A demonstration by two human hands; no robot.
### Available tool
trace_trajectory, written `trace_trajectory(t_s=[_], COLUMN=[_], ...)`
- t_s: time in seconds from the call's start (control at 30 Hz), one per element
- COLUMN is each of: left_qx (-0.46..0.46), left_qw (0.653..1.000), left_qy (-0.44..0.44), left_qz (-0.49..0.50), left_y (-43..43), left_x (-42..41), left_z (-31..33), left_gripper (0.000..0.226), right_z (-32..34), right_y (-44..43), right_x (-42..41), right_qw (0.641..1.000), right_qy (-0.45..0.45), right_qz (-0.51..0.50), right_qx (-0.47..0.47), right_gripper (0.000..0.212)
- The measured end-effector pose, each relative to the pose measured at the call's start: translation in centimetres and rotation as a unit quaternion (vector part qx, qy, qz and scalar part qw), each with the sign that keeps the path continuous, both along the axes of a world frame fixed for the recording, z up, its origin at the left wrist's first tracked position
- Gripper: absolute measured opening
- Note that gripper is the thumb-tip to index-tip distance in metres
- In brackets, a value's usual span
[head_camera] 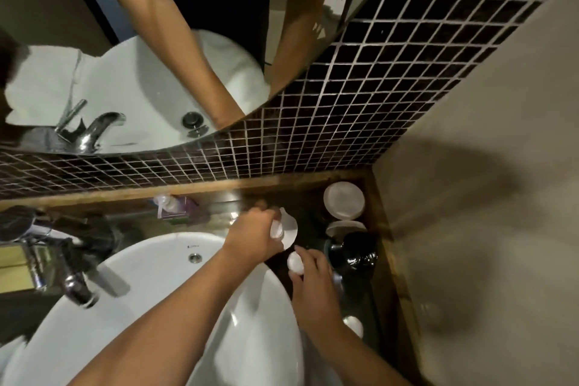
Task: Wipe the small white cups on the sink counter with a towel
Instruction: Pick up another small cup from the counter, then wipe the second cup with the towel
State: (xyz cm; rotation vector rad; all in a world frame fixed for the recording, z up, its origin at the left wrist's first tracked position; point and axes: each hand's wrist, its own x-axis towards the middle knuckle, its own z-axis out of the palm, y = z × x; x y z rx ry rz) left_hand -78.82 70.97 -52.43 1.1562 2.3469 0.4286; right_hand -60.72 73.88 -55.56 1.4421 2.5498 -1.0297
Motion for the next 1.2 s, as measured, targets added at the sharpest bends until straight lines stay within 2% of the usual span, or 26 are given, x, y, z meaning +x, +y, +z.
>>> trace_trajectory(t_s=[0.13,0.27,0.4,0.5,0.77,0.97,1.03,1.2], left_qx=[-0.003,0.016,0.023,0.016,0.021,0.019,0.020,0.023], left_qw=[1.000,1.000,1.000,0.999,0.996,0.996,0.996,0.997], left_qy=[0.007,-0.001,0.001,0.050,0.086,0.089,0.083,0.077], left_qz=[-0.029,-0.015,0.005,0.014,0.015,0.020,0.021,0.016], left_y=[-0.4,-1.3,-3.7,-5.3,-5.9,-5.4,-5.0,-4.3], left_x=[0.2,-0.2,-0.6,-0.8,-0.1,0.9,1.0,1.4], left_z=[-1.0,-1.0,-0.9,-1.1,-1.1,-1.0,-0.9,-1.1], left_gripper=[0.053,0.061,0.050,0.043,0.039,0.037,0.039,0.030], right_z=[-0.8,-0.2,0.7,1.0,0.7,1.2,1.2,0.3], right_y=[0.0,-0.4,0.1,1.1,2.5,2.3,2.4,2.7], right_x=[0.3,-0.6,-3.0,-5.2,-8.0,-8.1,-8.3,-8.3], right_qw=[0.999,1.000,0.998,0.995,0.993,0.987,0.986,0.980], right_qy=[0.007,0.014,0.037,0.048,0.006,-0.015,-0.021,-0.039], right_qz=[0.034,0.023,0.031,0.042,0.083,0.107,0.117,0.142], right_qx=[0.004,0.014,0.041,0.073,0.080,0.116,0.120,0.137], right_gripper=[0.047,0.049,0.050,0.054,0.069,0.062,0.066,0.088])
